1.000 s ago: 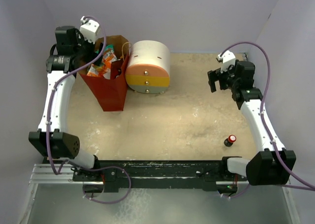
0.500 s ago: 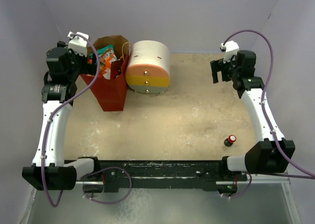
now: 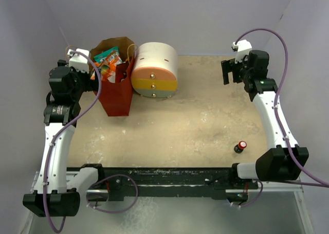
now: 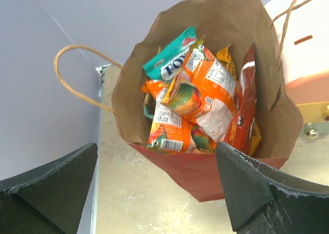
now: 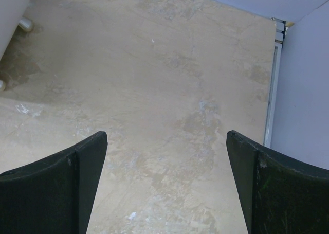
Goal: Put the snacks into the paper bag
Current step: Place the snack in the paper bag, then reset both arms
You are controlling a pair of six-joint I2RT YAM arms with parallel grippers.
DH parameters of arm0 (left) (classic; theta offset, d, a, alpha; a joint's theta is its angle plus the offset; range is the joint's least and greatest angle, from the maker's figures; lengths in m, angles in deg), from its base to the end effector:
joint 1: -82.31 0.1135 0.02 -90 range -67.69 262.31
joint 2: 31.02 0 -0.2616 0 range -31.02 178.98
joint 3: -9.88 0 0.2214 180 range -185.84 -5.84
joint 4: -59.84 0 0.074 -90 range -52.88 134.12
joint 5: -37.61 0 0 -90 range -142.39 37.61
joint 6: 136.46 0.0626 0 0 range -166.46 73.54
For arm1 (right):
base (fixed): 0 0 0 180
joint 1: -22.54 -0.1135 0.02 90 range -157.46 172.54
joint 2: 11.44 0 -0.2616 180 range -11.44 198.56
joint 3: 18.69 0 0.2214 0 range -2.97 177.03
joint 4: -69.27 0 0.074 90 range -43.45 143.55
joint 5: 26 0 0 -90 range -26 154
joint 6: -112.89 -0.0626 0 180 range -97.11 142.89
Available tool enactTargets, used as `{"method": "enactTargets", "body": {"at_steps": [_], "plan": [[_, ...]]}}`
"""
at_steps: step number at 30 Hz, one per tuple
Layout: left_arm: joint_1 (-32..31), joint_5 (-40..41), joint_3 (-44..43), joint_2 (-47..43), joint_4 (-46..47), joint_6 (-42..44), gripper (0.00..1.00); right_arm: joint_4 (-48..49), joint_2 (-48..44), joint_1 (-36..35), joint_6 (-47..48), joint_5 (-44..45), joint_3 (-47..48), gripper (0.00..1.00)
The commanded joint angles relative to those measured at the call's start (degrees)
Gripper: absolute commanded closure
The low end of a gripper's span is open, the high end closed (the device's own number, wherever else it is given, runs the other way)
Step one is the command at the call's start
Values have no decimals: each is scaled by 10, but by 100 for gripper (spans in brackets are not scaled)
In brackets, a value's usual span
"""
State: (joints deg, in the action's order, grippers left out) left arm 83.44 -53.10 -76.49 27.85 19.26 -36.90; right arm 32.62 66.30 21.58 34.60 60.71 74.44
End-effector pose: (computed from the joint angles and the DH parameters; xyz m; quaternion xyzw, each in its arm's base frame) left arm 0.2142 0.0034 0.4087 0.0614 0.7806 0.0531 0.6197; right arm 0.3050 0.0087 0.3784 -0.1071 0.8182 -0.0293 0.5640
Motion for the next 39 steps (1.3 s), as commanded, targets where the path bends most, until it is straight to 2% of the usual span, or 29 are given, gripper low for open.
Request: {"method": "enactTargets", "body": {"at_steps": [1,4,10,14,17,19,21,25,32,39], "plan": [[4,39,45,-56,42,-19,1,-3,-37,2,-11,20,15,0],[4,48,89,-103,71,-45,1,9,-74,2,-14,11,-20,0],[4,-46,153,-158,79,-75,1,50,-156,2,-52,-6,-80,0],[4,-57,157,-168,73,-88,1,80,-195,2,-71,-16,-120,0],[4,-61,158,-190,65,-76,1,149,-242,2,-78,-20,-179,0],[4,-62,165,-209,65,-65,1,163,-266,2,-50,-42,-212,0],[4,-56,166,-215,59,-60,1,147,-279,2,-17,-55,-219,0],[5,-36,161,-224,44,-46,1,162,-320,2,-16,-56,-237,0],[15,-23,141,-231,9,-34,1,142,-317,2,-30,-44,-224,0],[22,-38,165,-244,12,-25,1,132,-329,3,-21,-22,-222,0]]}}
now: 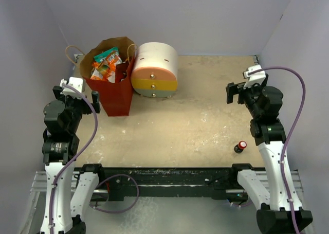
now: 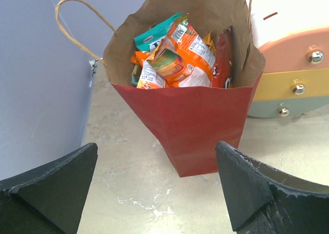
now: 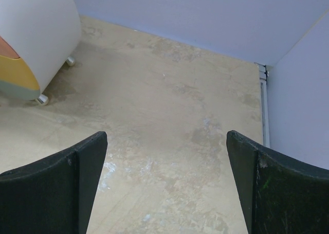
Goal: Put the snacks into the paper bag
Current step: Reset both arms
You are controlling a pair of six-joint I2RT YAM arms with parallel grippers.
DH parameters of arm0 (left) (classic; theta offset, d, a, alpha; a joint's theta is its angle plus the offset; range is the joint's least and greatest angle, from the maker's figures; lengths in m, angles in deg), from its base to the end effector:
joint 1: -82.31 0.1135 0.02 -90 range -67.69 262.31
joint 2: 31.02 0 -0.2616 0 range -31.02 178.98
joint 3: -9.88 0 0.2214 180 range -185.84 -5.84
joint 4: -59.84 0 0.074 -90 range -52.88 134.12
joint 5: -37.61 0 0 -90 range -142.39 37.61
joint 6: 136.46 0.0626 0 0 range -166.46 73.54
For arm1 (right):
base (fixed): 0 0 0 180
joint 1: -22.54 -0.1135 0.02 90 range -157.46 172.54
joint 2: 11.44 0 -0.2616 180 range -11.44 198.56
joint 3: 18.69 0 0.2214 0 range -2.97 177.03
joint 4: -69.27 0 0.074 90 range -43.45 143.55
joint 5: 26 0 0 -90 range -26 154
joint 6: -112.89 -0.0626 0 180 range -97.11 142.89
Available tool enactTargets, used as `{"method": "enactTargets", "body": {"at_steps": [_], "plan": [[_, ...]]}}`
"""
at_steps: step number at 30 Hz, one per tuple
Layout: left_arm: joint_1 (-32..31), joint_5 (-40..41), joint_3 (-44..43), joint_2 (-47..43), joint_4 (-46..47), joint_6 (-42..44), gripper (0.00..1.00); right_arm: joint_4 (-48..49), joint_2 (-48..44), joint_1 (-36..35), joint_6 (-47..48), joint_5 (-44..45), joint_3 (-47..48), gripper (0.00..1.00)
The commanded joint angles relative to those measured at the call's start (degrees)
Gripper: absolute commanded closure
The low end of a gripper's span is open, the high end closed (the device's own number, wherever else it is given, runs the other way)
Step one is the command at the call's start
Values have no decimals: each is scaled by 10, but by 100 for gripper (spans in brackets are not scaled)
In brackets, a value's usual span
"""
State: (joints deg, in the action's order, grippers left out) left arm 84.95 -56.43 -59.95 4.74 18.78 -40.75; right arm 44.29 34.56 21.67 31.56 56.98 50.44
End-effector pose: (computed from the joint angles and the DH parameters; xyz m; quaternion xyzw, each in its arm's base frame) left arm 0.1266 0.0014 0.3738 0.0434 0.7475 0.0219 0.6624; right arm 0.1778 0.0104 0.3843 -0.1021 0.7111 -0.0033 0.6957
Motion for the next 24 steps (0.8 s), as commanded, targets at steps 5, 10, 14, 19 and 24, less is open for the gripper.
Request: {"method": "enactTargets", "body": {"at_steps": [5,10,14,19,24], "plan": [[8,-10,15,-21,20,15,1,12,-18,8,17,27,20,0],[10,-1,21,-29,24,17,1,9,-20,8,22,21,20,0],[13,0,24,-32,25,18,1,7,-20,9,25,18,19,0],[16,0,27,-34,27,18,1,6,-18,9,28,18,19,0],[18,-2,27,-33,28,18,1,4,-21,9,30,15,19,0]]}}
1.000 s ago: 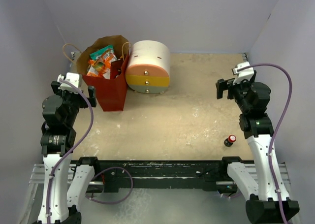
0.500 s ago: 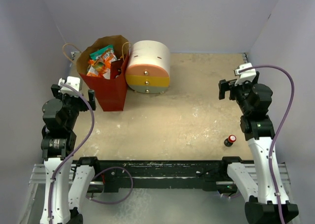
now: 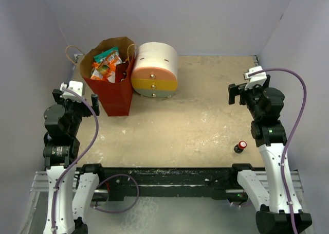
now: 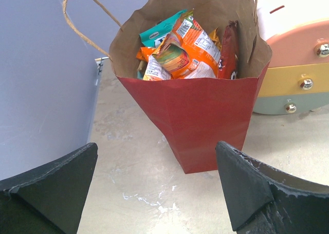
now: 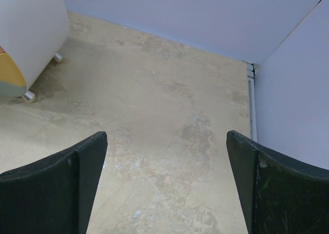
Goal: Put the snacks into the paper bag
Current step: Reset both arms
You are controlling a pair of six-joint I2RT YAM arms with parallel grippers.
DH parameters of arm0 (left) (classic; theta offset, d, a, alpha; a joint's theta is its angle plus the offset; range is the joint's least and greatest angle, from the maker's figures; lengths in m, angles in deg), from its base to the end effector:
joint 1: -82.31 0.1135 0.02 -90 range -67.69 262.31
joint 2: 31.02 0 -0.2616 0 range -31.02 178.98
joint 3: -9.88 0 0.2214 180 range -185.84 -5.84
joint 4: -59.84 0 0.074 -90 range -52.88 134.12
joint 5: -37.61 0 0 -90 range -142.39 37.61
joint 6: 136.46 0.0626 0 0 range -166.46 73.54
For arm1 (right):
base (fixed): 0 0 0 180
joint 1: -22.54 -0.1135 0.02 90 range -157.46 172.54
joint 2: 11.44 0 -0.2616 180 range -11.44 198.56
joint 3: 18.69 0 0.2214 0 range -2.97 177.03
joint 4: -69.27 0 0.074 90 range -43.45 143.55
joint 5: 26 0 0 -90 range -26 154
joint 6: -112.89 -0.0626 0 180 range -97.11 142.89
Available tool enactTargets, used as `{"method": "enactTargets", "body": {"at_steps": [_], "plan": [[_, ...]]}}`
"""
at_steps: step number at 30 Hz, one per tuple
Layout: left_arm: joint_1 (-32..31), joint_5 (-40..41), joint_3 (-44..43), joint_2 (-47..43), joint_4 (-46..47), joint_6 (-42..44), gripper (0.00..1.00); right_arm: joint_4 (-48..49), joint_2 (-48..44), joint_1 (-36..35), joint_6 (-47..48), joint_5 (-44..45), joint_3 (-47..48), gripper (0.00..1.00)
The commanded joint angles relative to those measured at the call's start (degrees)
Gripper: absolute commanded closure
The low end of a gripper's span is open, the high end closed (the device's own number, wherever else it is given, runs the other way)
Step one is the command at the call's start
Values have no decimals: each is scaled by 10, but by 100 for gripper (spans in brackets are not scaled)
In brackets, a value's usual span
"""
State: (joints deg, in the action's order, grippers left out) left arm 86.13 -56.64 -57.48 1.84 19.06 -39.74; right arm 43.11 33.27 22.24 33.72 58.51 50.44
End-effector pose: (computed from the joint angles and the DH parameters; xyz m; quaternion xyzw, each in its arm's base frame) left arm 0.1184 0.0033 0.3659 0.0436 0.7434 0.0338 0.6666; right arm 0.1719 0.0069 0.3849 -0.1027 0.7103 -0.0296 0.6957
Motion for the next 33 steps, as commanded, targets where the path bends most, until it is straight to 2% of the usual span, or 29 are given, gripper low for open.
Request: {"method": "enactTargets", "body": {"at_steps": [1,33], "plan": [[6,0,3,-3,24,8,1,16,-8,3,9,0,19,0],[8,-2,9,-5,29,11,1,12,-5,3,14,-14,17,0]]}}
